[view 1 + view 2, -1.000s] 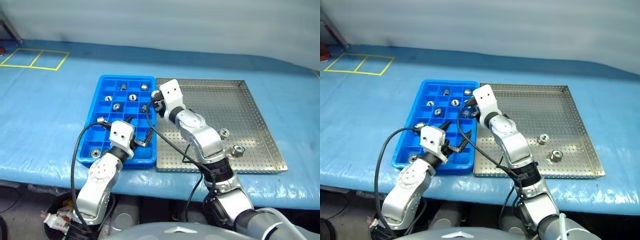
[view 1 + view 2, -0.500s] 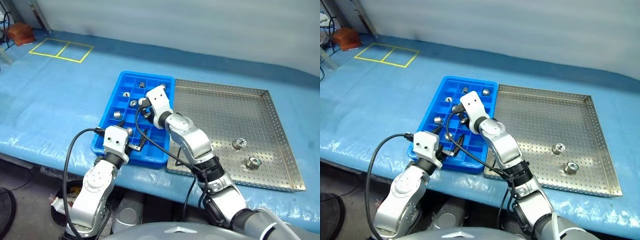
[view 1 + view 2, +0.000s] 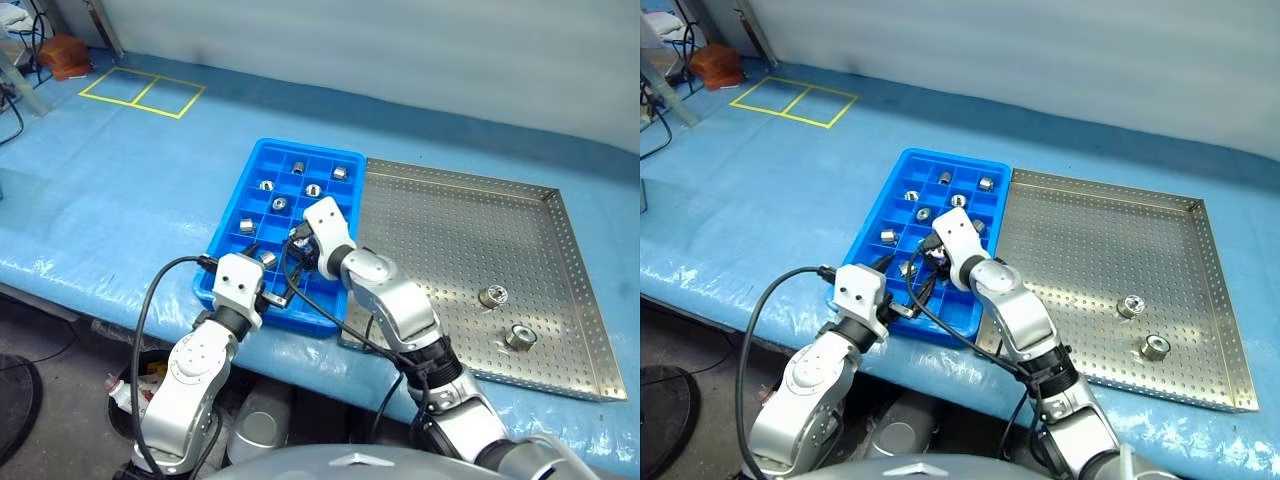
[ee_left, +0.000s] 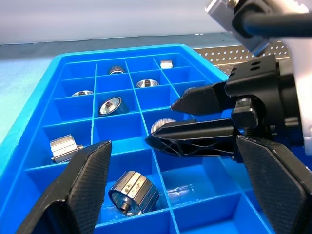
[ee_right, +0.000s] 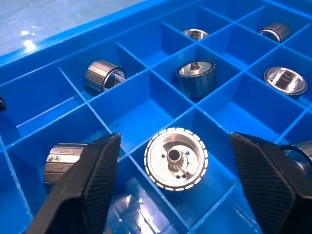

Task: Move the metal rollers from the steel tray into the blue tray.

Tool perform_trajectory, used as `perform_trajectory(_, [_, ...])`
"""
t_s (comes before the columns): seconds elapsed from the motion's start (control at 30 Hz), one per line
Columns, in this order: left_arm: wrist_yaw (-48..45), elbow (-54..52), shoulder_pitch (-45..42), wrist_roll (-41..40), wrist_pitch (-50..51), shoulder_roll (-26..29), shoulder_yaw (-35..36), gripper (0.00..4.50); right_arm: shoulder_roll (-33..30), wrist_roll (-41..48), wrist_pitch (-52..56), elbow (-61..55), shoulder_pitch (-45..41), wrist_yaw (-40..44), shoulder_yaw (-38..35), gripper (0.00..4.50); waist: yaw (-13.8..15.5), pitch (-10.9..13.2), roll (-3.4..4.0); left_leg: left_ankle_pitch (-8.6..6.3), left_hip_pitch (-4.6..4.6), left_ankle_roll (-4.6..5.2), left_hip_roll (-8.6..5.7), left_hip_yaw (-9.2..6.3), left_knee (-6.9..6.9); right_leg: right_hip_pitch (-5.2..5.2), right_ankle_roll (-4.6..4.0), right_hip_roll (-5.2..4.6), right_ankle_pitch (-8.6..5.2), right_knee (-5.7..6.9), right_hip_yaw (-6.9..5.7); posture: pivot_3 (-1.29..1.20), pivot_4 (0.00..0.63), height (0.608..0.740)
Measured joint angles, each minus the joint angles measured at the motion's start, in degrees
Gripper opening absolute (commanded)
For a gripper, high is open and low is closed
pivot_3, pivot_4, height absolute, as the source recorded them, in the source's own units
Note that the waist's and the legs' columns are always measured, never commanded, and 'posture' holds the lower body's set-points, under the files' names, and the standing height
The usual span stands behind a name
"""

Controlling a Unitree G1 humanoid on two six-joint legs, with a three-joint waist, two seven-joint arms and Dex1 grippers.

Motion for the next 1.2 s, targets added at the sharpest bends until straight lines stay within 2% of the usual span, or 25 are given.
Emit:
perform_trajectory(0.23, [-3.3, 2.4, -3.7, -0.9, 0.1, 0.0, -1.2, 4.5, -1.0, 0.7, 3.5, -11.3, 3.9, -4.9, -10.8, 4.46, -1.6, 0.0, 0.01, 0.0, -0.06, 0.0, -0.03, -0.01, 0.11, 0.02, 0.04, -0.02, 0.03, -0.02, 0.01, 0.2, 0.15, 0.74])
perform_trajectory(0.4, [-6.2, 5.3, -7.2, -2.0, 0.1, 0.0, -2.7, 4.5, -2.2, -1.8, 6.7, -16.5, 7.5, -11.1, -17.8, 4.46, -6.0, 0.0, 0.04, 0.01, -0.06, 0.01, -0.05, -0.04, 0.18, 0.06, 0.02, -0.01, 0.04, 0.03, 0.03, 0.14, 0.15, 0.74])
perform_trajectory(0.57, [-9.1, 8.2, -10.1, -2.2, -0.1, 0.1, -4.7, 4.5, 0.5, -4.7, 6.8, -16.8, 8.7, -18.6, -23.1, 4.46, -11.7, -0.1, 0.08, 0.03, 0.01, 0.03, -0.06, -0.06, 0.2, 0.13, 0.03, 0.0, 0.07, 0.1, 0.1, 0.1, 0.15, 0.74])
perform_trajectory(0.7, [-10.6, 9.7, -11.7, -2.2, -0.3, -0.3, -6.5, 4.5, 3.0, -5.9, 6.4, -14.2, 8.7, -22.6, -24.9, 4.46, -15.0, -0.1, 0.11, 0.03, 0.29, 0.04, -0.04, -0.07, 0.17, 0.38, 0.03, 0.06, 0.07, 0.17, 0.17, 0.07, 0.15, 0.74])
perform_trajectory(0.83, [-12.0, 10.2, -13.2, -2.2, -0.6, -0.8, -8.7, 4.5, 4.4, -5.8, 4.6, -8.0, 8.6, -25.5, -27.0, 4.46, -16.3, -0.1, 0.14, 0.02, 0.9, 0.05, -0.02, -0.07, 0.12, 0.92, 0.0, 0.05, 0.02, 0.11, 0.21, 0.06, 0.15, 0.74])
perform_trajectory(1.2, [-14.5, 10.3, -13.9, -2.0, -0.8, 0.1, -11.2, 4.5, 4.9, -2.7, 0.7, 1.5, 8.5, -27.3, -29.5, 4.46, -16.6, -0.1, 0.17, 0.04, 0.92, 0.07, -0.02, -0.15, 0.11, 0.9, 0.04, 0.05, 0.05, 0.13, 0.37, 0.08, 0.15, 0.74])
